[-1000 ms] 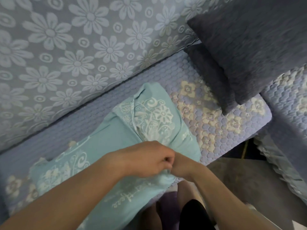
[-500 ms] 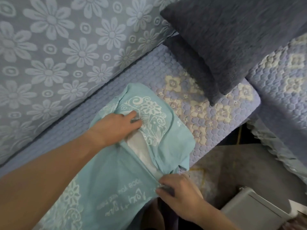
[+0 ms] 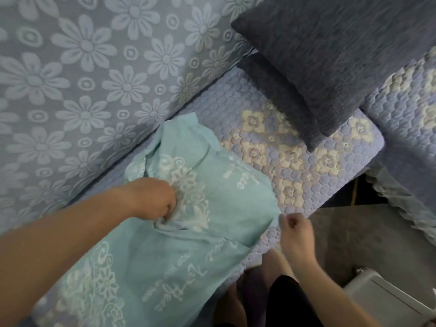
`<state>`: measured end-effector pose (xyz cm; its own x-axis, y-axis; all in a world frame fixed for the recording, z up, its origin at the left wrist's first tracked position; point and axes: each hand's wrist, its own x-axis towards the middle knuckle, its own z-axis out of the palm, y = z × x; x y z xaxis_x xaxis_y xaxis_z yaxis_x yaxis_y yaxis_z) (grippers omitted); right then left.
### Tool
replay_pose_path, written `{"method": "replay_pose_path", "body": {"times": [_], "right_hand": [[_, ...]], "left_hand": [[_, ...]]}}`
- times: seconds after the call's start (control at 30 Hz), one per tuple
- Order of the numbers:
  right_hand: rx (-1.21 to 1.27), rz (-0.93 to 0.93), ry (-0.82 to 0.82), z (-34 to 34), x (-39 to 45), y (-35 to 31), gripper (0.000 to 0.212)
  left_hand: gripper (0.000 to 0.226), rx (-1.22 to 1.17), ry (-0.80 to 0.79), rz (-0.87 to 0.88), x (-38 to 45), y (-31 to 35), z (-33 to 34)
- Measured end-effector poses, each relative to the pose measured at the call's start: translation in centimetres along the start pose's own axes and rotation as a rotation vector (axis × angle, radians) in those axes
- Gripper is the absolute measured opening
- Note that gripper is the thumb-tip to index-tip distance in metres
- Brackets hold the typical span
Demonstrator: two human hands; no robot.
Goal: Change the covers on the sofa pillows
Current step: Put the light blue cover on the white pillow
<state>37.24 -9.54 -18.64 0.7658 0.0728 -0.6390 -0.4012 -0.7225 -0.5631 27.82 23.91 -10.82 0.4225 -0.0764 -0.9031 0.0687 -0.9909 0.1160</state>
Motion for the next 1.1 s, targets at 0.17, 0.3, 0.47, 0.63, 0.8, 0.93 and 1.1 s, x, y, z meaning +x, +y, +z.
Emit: {"method": "replay_pose_path", "body": {"times": [0.17, 0.3, 0.47, 0.63, 0.8, 0.93, 1.1], "right_hand": [[0.471, 0.691, -0.274, 0.9, 6.9, -0.2, 0.038], [0.653, 0.725, -0.416, 3.0, 8.6, -2.6, 0.034], [0.686, 0.634, -0.545, 3.3, 7.3, -3.5, 0.031], [0.654, 0.403, -0.698, 1.4, 3.8, -5.1, 0.028], [0.805, 0.474, -0.624, 0.0, 0.4, -2.7, 0.041], [0.530, 0.487, -0.556, -1.9, -5.4, -4.1, 0.022], [0.273, -0.033, -0.366, -4.2, -13.6, -15.8, 0.020]], "left_hand": [[0.025, -0.331, 0.256, -0.333, 1.6, -5.4, 0.0], [0.022, -0.557, 0.526, -0.544, 3.9, -7.3, -0.8], [0.069, -0.997, 0.529, -0.630, 8.9, -8.0, -3.7], [0.088, -1.460, 0.536, -0.553, 13.3, -9.1, -6.1], [0.034, -1.672, 0.174, -0.297, 6.0, -6.3, -5.8], [0.023, -1.711, 0.505, -0.264, -5.0, -4.1, -3.2], [0.024, -1.857, 1.142, -0.470, -22.9, -3.9, 0.7]]}}
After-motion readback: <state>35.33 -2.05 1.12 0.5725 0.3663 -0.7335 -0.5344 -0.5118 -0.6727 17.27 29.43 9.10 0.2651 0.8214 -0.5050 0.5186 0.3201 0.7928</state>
